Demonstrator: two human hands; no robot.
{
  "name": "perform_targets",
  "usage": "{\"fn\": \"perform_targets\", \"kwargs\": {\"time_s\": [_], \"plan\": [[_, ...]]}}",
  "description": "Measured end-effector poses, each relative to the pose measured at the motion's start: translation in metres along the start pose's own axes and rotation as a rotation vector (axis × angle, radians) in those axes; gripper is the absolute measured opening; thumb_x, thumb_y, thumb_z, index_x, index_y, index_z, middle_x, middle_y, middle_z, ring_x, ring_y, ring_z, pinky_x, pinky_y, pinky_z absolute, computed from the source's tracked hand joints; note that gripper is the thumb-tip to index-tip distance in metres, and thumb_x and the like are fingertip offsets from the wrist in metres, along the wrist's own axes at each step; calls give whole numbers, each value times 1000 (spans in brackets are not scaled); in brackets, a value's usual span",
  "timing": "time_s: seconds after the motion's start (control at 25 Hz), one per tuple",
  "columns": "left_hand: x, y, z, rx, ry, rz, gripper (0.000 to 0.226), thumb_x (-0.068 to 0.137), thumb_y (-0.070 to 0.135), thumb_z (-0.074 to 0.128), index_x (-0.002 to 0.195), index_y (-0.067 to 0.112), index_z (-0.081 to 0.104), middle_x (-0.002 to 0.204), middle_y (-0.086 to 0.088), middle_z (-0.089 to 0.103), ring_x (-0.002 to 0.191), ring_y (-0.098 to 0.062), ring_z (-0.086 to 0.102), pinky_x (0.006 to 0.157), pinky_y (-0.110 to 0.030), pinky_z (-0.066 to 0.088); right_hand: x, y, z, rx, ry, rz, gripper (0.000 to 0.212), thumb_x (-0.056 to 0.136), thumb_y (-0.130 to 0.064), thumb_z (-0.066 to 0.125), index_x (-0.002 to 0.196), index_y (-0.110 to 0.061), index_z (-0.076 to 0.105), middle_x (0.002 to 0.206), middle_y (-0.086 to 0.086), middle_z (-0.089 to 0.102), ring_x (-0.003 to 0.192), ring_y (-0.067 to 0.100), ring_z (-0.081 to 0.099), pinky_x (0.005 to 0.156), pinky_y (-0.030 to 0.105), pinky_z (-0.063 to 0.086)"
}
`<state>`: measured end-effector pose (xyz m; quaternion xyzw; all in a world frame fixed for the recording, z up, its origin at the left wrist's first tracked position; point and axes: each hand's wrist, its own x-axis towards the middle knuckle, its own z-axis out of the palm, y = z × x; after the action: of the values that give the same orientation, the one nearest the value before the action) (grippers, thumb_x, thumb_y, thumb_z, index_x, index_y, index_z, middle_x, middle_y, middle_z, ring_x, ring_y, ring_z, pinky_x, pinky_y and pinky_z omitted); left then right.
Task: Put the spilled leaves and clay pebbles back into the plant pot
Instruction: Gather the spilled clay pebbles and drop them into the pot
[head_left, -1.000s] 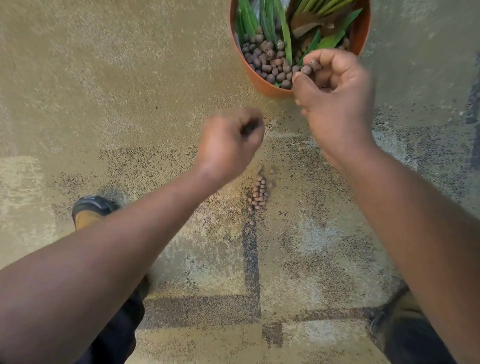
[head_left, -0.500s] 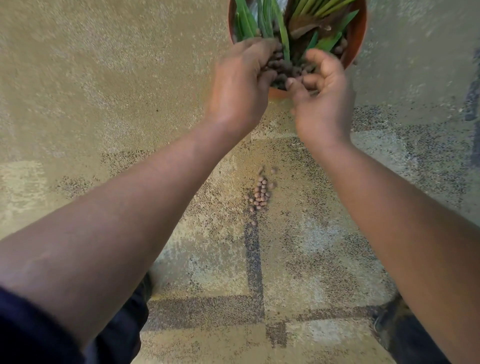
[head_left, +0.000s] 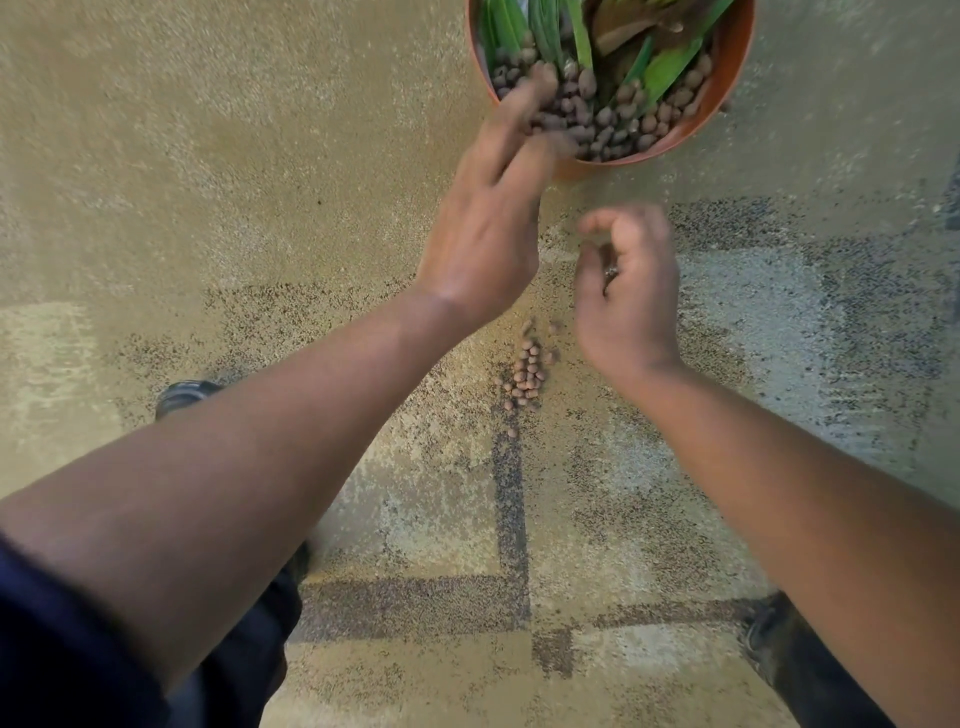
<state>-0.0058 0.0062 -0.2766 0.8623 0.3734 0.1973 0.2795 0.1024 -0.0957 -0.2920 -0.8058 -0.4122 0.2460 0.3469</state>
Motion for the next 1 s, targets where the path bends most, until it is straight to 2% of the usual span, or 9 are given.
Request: {"fn": "perform_targets", "kwargs": {"time_s": [0.08, 0.24, 0.32, 0.44, 0.56, 0.68, 0.8, 0.88, 1.0], "plan": [[-33, -7, 6, 8, -47, -48, 25, 90, -10, 55, 111, -1, 64, 127, -19, 58, 116, -37, 56, 97, -42, 49, -13, 16, 2, -139, -218, 195, 29, 94, -5, 64, 122, -14, 62, 132, -1, 53, 84, 0, 56, 76, 7, 52], [-86, -19, 27, -59, -641, -426, 62, 91, 4, 66, 147, 19, 45, 139, -2, 46, 120, -20, 57, 108, -26, 43, -25, 36, 15, -304, -599, 411, 77, 85, -12, 76, 151, -24, 38, 150, 8, 36, 107, 18, 61, 96, 32, 57], [-93, -19, 44, -48, -760, -441, 70, 86, 4, 72, 147, 24, 43, 135, -1, 44, 119, -22, 56, 109, -33, 47, -31, 40, 25, -324, -674, 408, 70, 85, -16, 79, 144, -23, 42, 141, 7, 33, 108, 20, 58, 96, 35, 57], [-94, -11, 63, 15, -800, -393, 63, 81, 5, 77, 135, 21, 49, 125, -2, 46, 108, -21, 54, 103, -40, 53, -34, 44, 34, -275, -614, 429, 37, 92, -22, 68, 122, -22, 46, 130, 13, 44, 98, 27, 62, 82, 44, 62], [-96, -10, 68, 57, -799, -358, 51, 81, 2, 76, 126, 15, 55, 114, -2, 46, 92, -18, 50, 95, -37, 55, -43, 48, 43, -439, -639, 267, 36, 90, -6, 61, 124, -9, 50, 128, 19, 47, 100, 35, 57, 77, 36, 48], [-99, -10, 65, 63, -773, -332, 30, 88, 1, 69, 115, 14, 62, 102, 4, 44, 86, -16, 50, 88, -33, 55, -49, 48, 44, -465, -609, 229, 19, 94, -12, 64, 111, -11, 55, 121, 13, 53, 84, 22, 53, 71, 30, 44], [-103, -12, 59, 0, -736, -355, 17, 94, 5, 65, 108, 15, 68, 102, 3, 53, 88, -16, 57, 85, -32, 56, -52, 55, 41, -433, -624, 251, 7, 94, -10, 64, 94, -15, 57, 112, 8, 56, 86, 21, 55, 75, 32, 48], [-104, -14, 56, -31, -719, -404, 13, 96, 7, 65, 104, 15, 69, 104, 3, 55, 88, -16, 61, 82, -28, 57, -55, 59, 38, -400, -621, 271, 6, 93, -7, 64, 92, -14, 63, 106, 4, 55, 89, 22, 58, 83, 35, 54], [-102, -13, 54, -53, -676, -498, 13, 96, 5, 62, 96, 16, 69, 105, 3, 55, 90, -17, 61, 77, -22, 55, -60, 62, 33, -385, -595, 270, 8, 92, -9, 67, 92, -17, 67, 99, -4, 53, 86, 16, 57, 83, 30, 54]]}}
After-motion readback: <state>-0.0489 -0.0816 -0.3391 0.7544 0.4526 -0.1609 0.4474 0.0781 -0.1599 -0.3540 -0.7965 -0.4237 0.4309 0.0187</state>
